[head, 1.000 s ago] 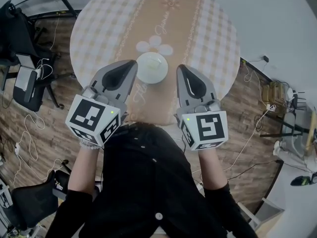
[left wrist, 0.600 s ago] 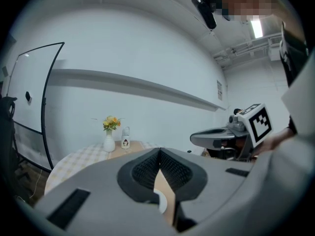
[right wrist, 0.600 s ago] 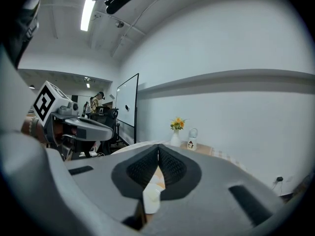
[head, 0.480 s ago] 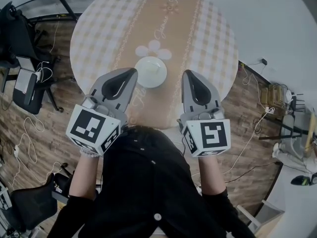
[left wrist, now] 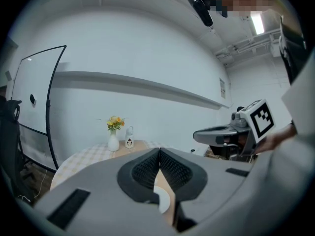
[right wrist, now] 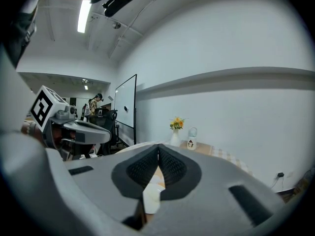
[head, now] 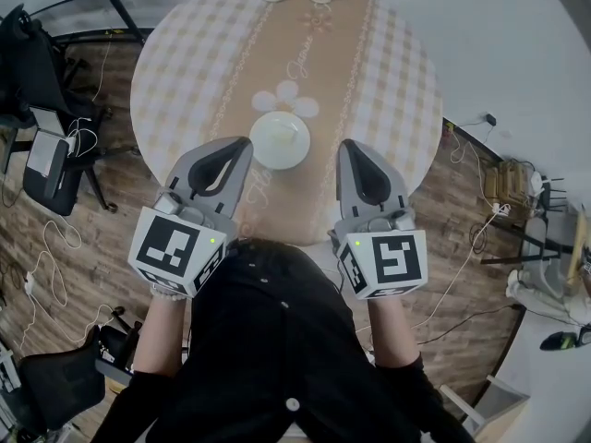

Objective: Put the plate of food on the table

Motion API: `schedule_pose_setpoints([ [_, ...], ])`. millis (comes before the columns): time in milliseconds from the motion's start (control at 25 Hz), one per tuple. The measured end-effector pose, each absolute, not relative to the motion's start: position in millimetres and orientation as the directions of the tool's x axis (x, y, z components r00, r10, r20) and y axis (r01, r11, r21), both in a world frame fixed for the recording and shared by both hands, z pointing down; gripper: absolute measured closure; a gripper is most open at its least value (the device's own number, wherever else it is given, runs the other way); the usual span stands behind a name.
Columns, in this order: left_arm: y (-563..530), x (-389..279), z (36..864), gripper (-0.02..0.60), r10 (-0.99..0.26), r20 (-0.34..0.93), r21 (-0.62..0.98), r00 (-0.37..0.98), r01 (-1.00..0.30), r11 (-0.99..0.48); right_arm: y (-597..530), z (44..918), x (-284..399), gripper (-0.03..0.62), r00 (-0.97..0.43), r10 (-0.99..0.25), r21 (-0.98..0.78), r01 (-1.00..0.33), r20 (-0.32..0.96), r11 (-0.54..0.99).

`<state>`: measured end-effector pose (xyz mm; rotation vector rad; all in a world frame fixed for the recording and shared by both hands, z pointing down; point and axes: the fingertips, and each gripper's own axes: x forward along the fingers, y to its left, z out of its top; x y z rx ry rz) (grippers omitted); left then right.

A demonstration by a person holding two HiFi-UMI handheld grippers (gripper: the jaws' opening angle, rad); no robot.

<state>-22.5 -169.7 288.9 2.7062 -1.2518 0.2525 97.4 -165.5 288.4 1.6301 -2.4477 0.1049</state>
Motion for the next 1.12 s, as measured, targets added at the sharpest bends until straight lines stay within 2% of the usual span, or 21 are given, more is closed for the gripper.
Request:
schedule_pose_setpoints([
  [1120, -172.2, -20.2, 297.6, 0.578, -0.725, 0.245, 0.069, 0.643, -0.758, -0.649, -165.3, 297.0, 93.1, 0.594, -0.383, -0.894, 0.034, -0.915, 0.231, 0.401],
])
